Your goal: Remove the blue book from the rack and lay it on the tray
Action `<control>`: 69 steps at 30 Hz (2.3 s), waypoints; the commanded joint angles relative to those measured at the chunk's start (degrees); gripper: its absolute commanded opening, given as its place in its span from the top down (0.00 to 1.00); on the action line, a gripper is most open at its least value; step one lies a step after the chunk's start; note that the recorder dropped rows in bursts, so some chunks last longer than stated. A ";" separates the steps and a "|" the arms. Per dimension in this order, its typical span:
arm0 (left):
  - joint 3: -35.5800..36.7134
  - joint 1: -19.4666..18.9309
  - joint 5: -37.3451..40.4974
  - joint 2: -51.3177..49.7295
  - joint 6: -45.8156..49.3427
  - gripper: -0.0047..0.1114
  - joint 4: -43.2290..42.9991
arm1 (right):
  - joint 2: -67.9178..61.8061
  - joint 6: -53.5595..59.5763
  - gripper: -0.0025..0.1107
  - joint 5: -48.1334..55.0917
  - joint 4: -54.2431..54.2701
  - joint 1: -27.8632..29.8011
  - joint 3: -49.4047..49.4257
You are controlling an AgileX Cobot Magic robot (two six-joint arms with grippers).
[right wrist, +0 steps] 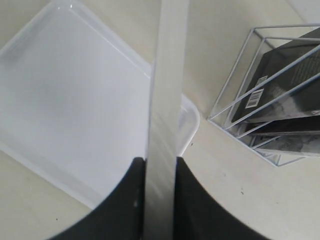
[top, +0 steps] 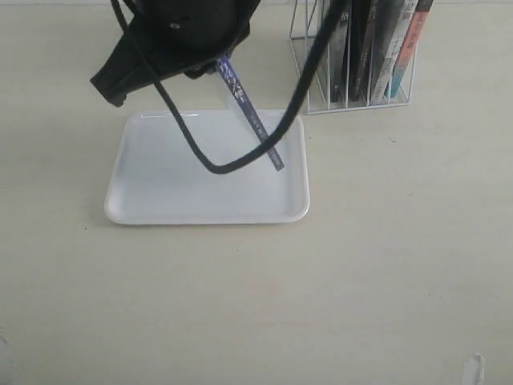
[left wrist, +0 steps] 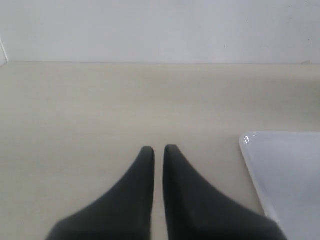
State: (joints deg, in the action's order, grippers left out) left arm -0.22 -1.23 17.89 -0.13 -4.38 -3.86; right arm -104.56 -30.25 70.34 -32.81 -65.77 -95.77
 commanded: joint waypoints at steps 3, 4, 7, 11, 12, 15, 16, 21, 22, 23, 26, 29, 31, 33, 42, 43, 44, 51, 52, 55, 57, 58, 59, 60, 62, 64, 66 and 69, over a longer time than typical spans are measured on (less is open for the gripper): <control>0.22 0.46 -0.35 0.13 0.12 0.91 -0.12 | 1.15 -0.68 0.98 -0.37 -2.02 0.74 1.31; 0.22 0.46 -0.35 0.13 0.12 0.91 -0.12 | 1.15 -0.68 0.98 -0.37 -1.89 1.36 1.87; 0.22 0.46 -0.35 0.13 0.12 0.91 -0.12 | 1.15 -1.30 0.98 -0.37 0.38 3.63 3.75; 0.22 0.46 -0.35 0.13 0.12 0.91 -0.12 | 1.15 -2.40 0.98 -0.37 1.89 5.27 5.75; 0.22 0.46 -0.35 0.13 0.12 0.91 -0.12 | 1.15 -2.64 0.98 -0.37 1.89 5.27 5.90; 0.22 0.46 -0.35 0.13 0.12 0.91 -0.12 | 1.03 -3.35 0.98 -0.37 2.13 5.27 5.90; 0.22 0.46 -0.35 0.13 0.12 0.91 -0.12 | 0.94 -4.13 0.98 -0.37 2.28 5.27 5.90; 0.22 0.46 -0.35 0.13 0.12 0.91 -0.12 | 0.78 -5.65 0.98 -0.37 2.55 5.27 5.90; 0.22 0.46 -0.35 0.13 0.12 0.91 -0.12 | 0.61 -5.94 0.98 -0.37 2.65 5.27 5.90; 0.22 0.46 -0.35 0.13 0.12 0.91 -0.12 | 0.45 -6.29 0.98 -0.37 2.65 5.27 5.90; 0.22 0.46 -0.35 0.13 0.12 0.91 -0.12 | -1.30 -7.78 0.98 -0.37 2.70 5.27 5.90; 0.22 0.46 -0.35 0.13 0.12 0.91 -0.12 | -3.59 -8.20 0.98 -0.37 3.65 5.27 5.90; 0.22 0.46 -0.35 0.13 0.12 0.91 -0.12 | -5.06 -8.20 0.98 -0.37 4.59 5.27 5.90; 0.22 0.46 -0.35 0.13 0.12 0.91 -0.12 | -5.92 -8.20 0.97 -0.37 5.76 5.27 5.90; 0.22 0.46 -0.35 0.13 0.12 0.91 -0.12 | -6.03 -8.20 0.55 -0.37 10.21 5.27 2.99; 0.22 0.46 -0.35 0.13 0.12 0.91 -0.12 | -6.03 -8.20 0.53 -0.37 10.61 5.27 2.46; 0.22 0.46 -0.35 0.13 0.12 0.91 -0.12 | -6.03 -8.20 0.53 -0.37 11.30 5.27 1.90; 0.22 0.46 -0.35 0.13 0.12 0.91 -0.12 | -6.03 -6.06 0.54 -0.37 21.46 5.27 -4.75; 0.22 0.46 -0.35 0.13 0.12 0.91 -0.12 | -5.92 -5.16 0.54 -0.37 23.05 5.27 -6.16; 0.22 0.46 -0.35 0.13 0.12 0.91 -0.12 | -5.57 -4.04 0.54 -0.37 24.77 5.27 -9.02; 0.22 0.46 -0.35 0.13 0.12 0.91 -0.12 | -5.19 -3.31 0.58 -0.37 24.77 5.27 -9.90; 0.22 0.46 -0.35 0.13 0.12 0.91 -0.12 | -5.03 -2.21 0.64 -0.37 24.77 5.27 -10.32; 0.22 0.46 -0.35 0.13 0.12 0.91 -0.12 | -4.59 -1.15 0.75 -0.37 24.77 5.27 -10.47; 0.22 0.46 -0.35 0.13 0.12 0.91 -0.12 | -4.47 0.03 0.85 -0.37 24.32 5.27 -10.47; 0.22 0.46 -0.35 0.13 0.12 0.91 -0.12 | -3.93 2.38 0.97 -0.37 23.41 5.27 -10.47; 0.22 0.46 -0.35 0.13 0.12 0.91 -0.12 | -3.55 4.36 0.98 -0.37 22.99 5.27 -10.47; 0.22 0.46 -0.35 0.13 0.12 0.91 -0.12 | -3.32 5.23 0.98 -0.37 23.48 5.27 -10.47; 0.22 0.46 -0.35 0.13 0.12 0.91 -0.12 | -3.32 5.23 0.98 -0.37 23.53 5.27 -10.47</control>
State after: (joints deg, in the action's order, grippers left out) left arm -0.22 -1.23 17.89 -0.13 -4.38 -3.86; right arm -108.68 -25.94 69.83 -8.85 -60.65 -105.95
